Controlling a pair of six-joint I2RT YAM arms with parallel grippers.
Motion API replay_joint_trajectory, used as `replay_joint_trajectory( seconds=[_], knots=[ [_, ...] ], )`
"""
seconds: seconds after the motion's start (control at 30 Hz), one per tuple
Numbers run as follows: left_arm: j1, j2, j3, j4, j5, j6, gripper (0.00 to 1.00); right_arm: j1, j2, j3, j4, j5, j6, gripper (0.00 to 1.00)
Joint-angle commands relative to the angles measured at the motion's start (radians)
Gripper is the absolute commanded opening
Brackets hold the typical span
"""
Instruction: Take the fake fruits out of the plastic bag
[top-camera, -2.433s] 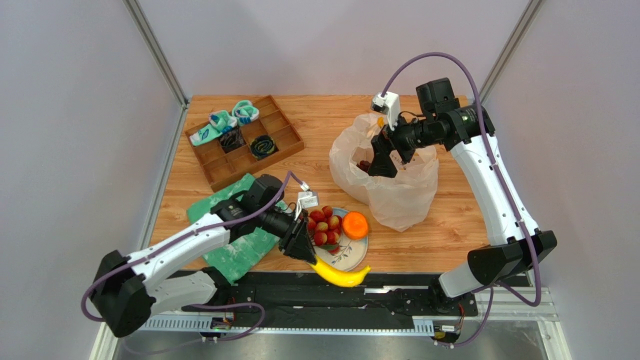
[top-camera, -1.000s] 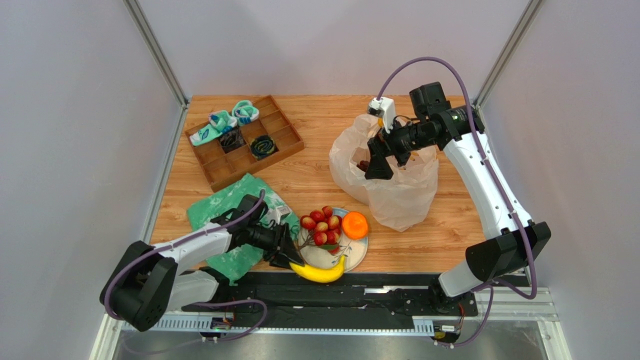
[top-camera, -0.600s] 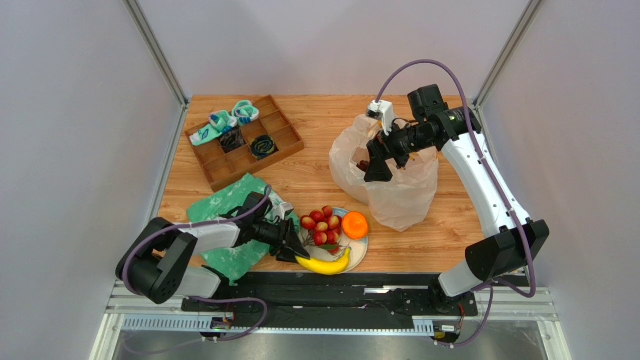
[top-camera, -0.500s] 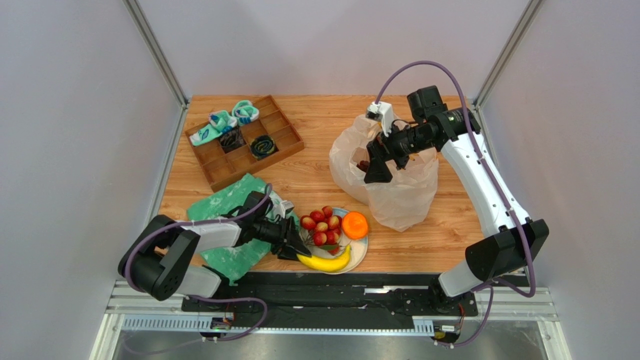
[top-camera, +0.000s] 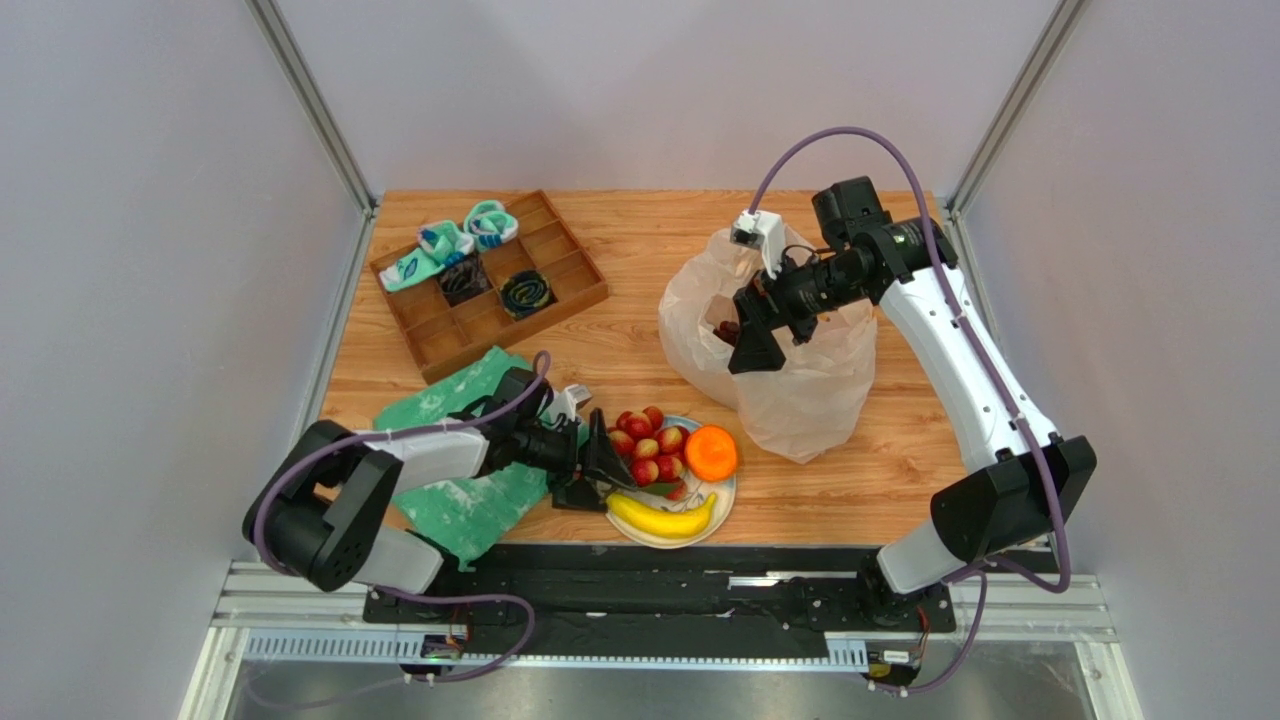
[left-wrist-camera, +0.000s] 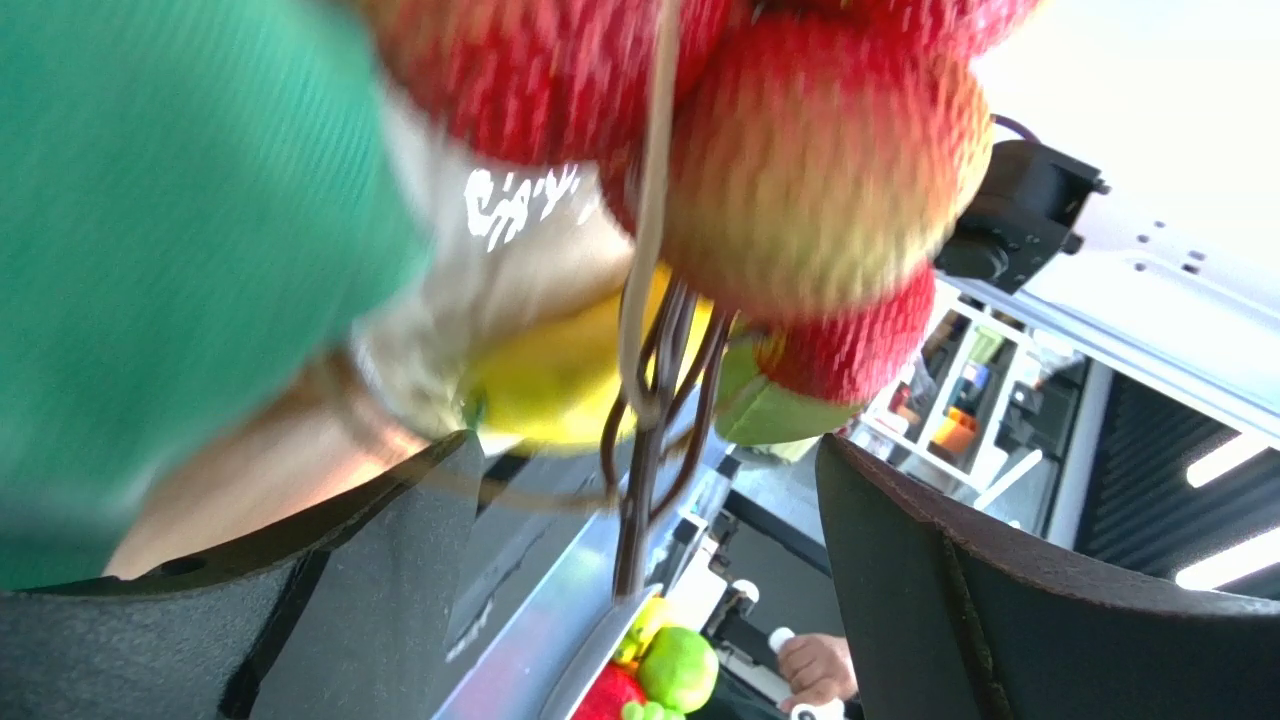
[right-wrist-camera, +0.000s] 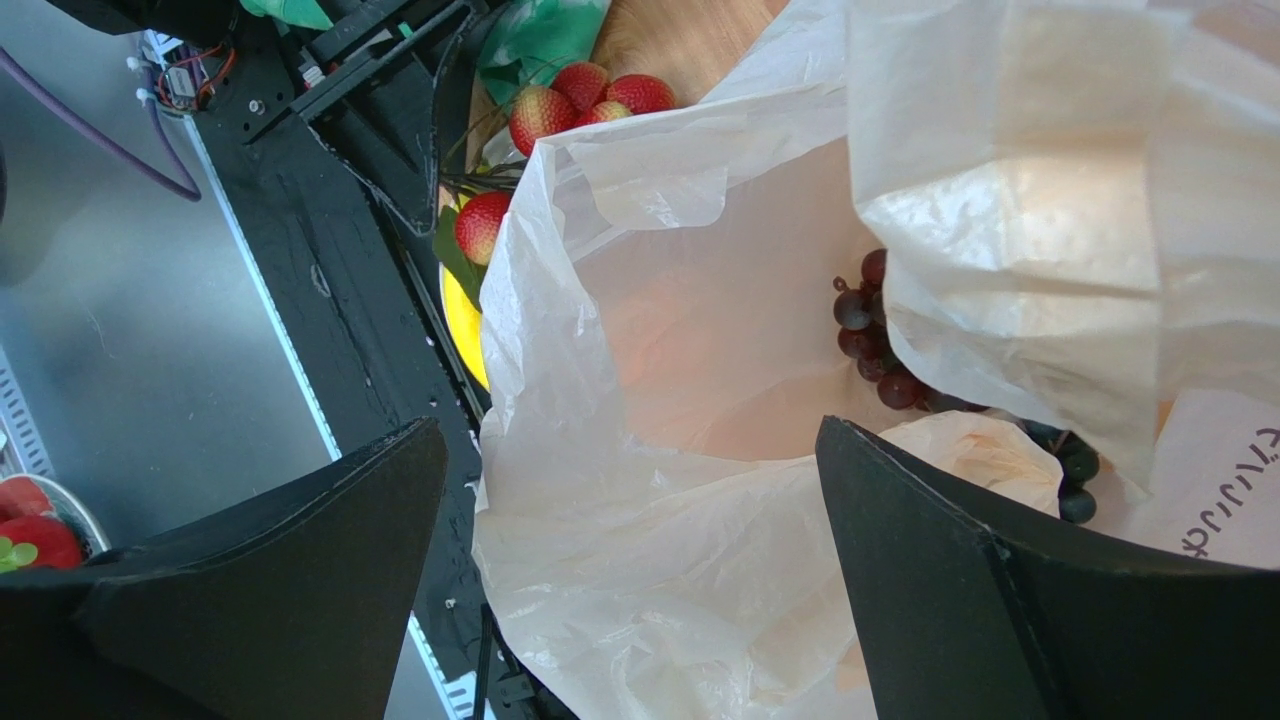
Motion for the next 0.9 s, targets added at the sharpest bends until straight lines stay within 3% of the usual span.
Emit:
replay_joint_trajectory(
  seconds=[0.0,0.1,0.13,0.23,0.4,0.5,0.57,0.73,0.87],
  knots=[
    [0.008,-0.123,-0.010,-0.220,-0.092,0.093,0.91,-0.002,-0.007,0.061,0.001,-0.037,-0.013,0.99],
    [0.014,-0.210,0.004,-0.376,-0.081,0.144,0.92,0.000,-0.004,0.098,-0.002,-0.027,-0.013,0.99],
    [0.014,-0.234,0.003,-0.437,-0.070,0.147,0.99,0.000,-0.003,0.110,-0.002,-0.024,-0.018,0.99],
    [0.014,-0.320,0.044,-0.583,-0.077,0.197,0.99,0.000,0.002,0.119,-0.009,0.008,-0.035,0.99],
    [0.021,-0.444,0.249,-0.812,-0.142,0.461,0.99,-0.027,-0.052,0.126,0.017,0.075,-0.024,0.99],
    [0.024,-0.516,0.388,-0.812,-0.056,0.598,0.94,-0.069,-0.108,0.113,0.099,0.143,0.063,0.99],
    [0.024,-0.537,0.473,-0.742,-0.074,0.694,0.93,-0.089,-0.136,0.103,0.142,0.229,0.117,0.98],
    [0.040,-0.395,0.820,-0.602,-0.226,0.829,0.94,-0.167,-0.251,-0.044,0.287,0.421,0.151,0.96],
    [0.037,-0.108,1.119,-0.574,-0.261,0.886,0.99,-0.167,-0.277,-0.149,0.375,0.567,0.117,0.96]
  ],
)
